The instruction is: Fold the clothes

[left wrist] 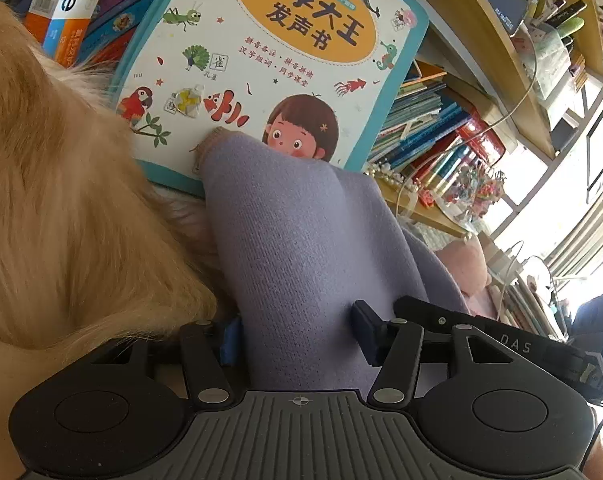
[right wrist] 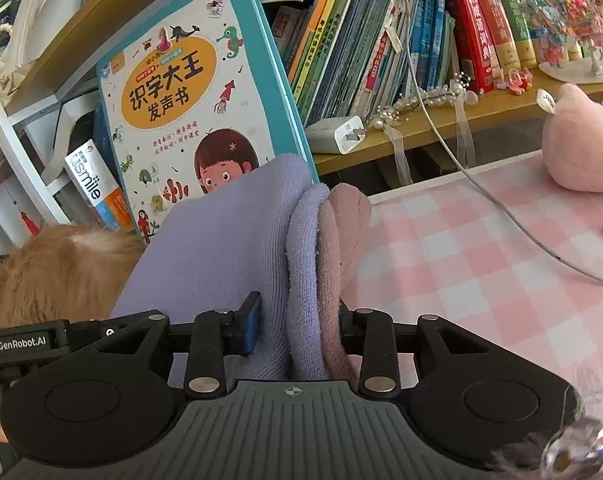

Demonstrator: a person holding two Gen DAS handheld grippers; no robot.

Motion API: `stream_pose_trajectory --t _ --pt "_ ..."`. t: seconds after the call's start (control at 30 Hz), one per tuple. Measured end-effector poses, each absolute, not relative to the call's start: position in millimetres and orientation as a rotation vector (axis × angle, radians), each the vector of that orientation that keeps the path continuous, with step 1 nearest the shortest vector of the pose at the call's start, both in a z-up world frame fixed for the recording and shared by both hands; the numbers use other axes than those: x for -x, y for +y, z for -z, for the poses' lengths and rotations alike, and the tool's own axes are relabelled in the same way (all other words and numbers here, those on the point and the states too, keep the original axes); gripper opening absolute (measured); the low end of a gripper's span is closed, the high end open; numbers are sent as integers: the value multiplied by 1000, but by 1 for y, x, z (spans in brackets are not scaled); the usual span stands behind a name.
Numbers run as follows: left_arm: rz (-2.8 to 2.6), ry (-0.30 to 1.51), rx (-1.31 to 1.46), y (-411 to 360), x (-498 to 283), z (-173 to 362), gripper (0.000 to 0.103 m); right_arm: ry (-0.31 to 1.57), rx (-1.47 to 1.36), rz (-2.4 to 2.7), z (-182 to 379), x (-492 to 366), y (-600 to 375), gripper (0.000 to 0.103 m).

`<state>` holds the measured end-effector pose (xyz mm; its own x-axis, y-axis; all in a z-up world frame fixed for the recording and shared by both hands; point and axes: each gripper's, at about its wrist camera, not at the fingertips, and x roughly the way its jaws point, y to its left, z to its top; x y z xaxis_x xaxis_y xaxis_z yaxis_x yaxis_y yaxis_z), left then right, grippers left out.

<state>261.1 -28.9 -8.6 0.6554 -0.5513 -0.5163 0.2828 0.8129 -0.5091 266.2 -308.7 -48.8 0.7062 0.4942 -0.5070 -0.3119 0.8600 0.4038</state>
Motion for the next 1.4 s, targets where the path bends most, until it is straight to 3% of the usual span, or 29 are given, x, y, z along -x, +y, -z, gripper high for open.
stream_pose_trajectory --t 0.23,0.53,0.97,1.4 --pt "475 679 351 -28 -243 -1 63 578 -216 -416 41 -235 -315 46" --pt "441 441 93 -33 -160 -43 95 488 -119 -287 20 -159 -329 67" --pt "347 394 -64 -84 -84 -8 99 401 -59 -159 36 -64 -328 91" --pt "293 419 -78 -88 -77 7 101 399 -16 -119 42 -58 -323 99"
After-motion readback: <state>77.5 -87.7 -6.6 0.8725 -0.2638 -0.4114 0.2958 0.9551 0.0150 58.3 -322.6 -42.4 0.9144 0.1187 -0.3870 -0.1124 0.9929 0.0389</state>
